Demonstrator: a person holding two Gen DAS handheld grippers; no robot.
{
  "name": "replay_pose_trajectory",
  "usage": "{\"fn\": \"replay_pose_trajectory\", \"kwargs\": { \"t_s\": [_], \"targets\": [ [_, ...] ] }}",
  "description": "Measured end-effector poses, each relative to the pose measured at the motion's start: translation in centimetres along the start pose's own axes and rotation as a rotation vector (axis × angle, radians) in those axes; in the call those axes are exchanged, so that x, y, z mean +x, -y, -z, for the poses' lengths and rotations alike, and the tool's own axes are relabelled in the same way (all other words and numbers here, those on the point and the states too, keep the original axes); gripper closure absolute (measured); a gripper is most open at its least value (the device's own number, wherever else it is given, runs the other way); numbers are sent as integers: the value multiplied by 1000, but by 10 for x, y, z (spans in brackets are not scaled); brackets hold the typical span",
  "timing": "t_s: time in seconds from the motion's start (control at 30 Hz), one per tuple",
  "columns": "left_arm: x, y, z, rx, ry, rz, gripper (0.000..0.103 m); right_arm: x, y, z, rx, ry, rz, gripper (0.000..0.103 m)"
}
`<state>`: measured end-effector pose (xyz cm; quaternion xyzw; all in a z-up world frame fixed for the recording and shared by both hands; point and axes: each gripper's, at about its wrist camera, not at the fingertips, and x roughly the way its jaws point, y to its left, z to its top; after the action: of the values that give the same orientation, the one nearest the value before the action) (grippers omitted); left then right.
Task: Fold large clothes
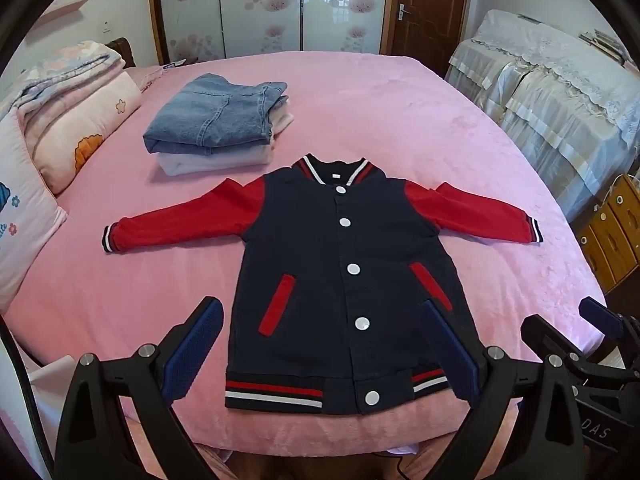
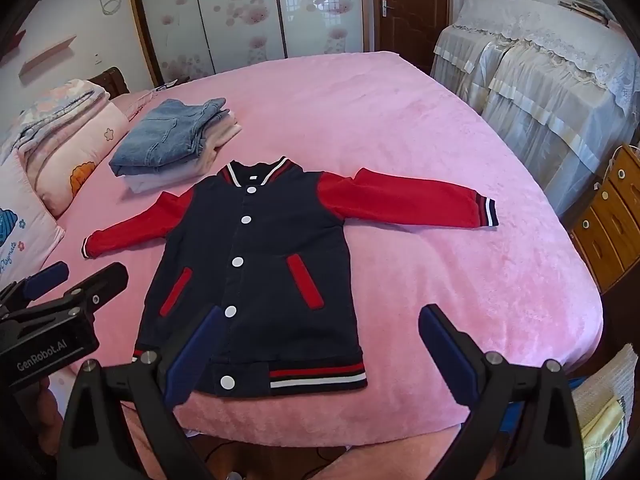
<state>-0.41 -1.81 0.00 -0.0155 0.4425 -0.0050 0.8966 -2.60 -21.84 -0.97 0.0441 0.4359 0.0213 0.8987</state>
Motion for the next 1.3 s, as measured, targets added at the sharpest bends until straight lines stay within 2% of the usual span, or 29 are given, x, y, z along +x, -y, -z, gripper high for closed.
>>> {"fn": "replay_pose_trajectory", "kwargs": {
  "t_s": [0.23, 0.43, 1.3],
  "targets": [
    [-4, 4, 2, -37, 10, 13, 5, -1, 2, -3, 2, -17, -12, 4],
    [-1, -5, 2, -61, -15, 31, 5, -2, 3, -3, 0, -19, -7, 4],
    [-3, -6, 3, -57, -11, 29, 5, -7, -1, 1, -3, -31, -17, 4]
  ]
}}
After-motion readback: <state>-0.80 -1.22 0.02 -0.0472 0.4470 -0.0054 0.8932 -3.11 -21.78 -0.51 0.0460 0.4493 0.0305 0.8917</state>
